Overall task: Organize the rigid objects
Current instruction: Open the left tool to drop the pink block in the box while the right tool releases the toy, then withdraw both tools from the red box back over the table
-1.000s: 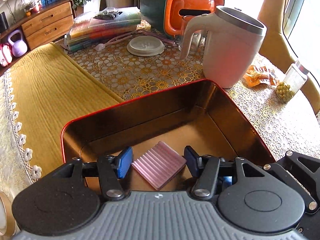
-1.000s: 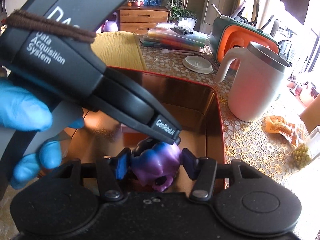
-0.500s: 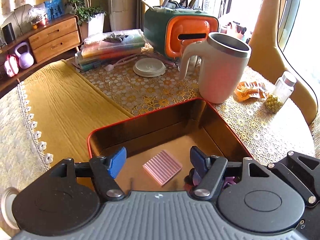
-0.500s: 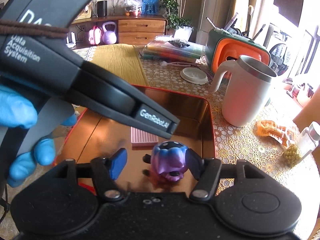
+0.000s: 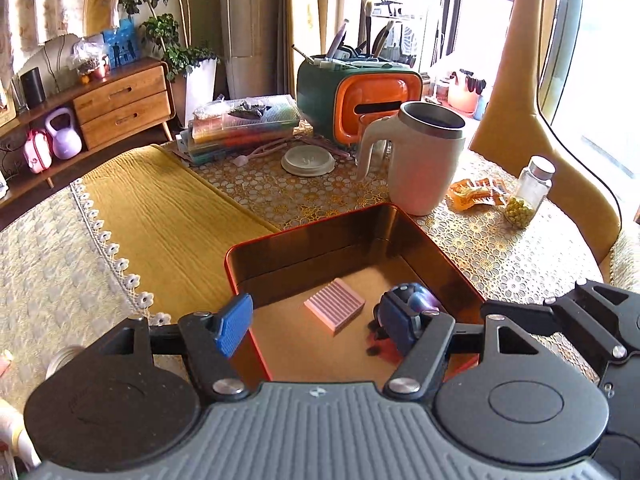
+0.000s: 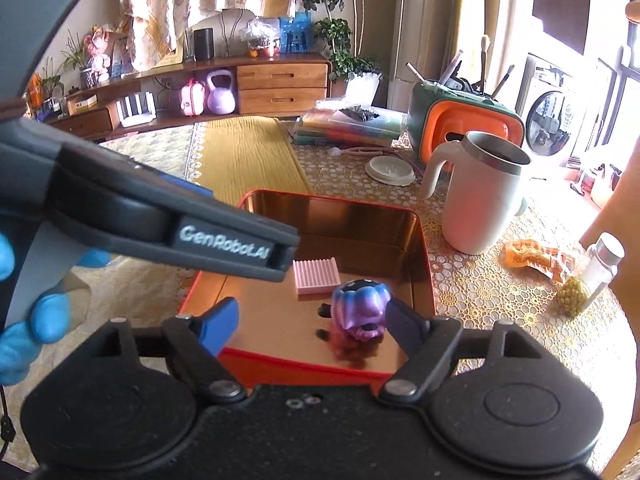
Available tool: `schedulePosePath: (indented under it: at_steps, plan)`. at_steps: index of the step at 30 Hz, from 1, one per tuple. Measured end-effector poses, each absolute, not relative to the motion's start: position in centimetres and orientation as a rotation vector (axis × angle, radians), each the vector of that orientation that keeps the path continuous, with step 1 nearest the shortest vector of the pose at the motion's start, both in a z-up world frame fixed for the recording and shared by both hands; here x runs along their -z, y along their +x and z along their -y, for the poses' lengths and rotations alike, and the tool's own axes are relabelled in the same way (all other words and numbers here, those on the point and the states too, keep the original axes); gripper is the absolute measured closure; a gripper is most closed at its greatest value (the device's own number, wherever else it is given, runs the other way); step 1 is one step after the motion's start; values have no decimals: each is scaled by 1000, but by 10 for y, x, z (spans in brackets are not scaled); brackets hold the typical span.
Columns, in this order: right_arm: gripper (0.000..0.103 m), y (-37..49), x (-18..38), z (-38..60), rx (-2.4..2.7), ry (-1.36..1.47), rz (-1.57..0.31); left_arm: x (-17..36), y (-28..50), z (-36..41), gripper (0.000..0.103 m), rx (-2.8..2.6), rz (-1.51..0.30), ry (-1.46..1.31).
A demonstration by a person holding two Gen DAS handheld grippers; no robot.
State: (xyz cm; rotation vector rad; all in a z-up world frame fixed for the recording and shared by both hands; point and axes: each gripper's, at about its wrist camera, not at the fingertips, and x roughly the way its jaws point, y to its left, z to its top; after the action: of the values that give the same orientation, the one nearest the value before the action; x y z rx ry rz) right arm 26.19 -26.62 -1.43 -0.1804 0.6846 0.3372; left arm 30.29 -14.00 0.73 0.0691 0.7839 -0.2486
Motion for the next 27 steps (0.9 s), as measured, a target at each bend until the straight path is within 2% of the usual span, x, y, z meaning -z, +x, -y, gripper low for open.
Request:
schedulePosePath:
  at_steps: [14,17,27]
  plan:
    - [8,211,1,258,-350,-125,-623,-30,228,100,33,254,-722,34]
    - [5,201,-1,254,-355,-108,-607,-34,211,90,25,246,-699,24]
    - [1,172,-4,234,-401,-100,-565,-38,161,50,19,187,-633,-2]
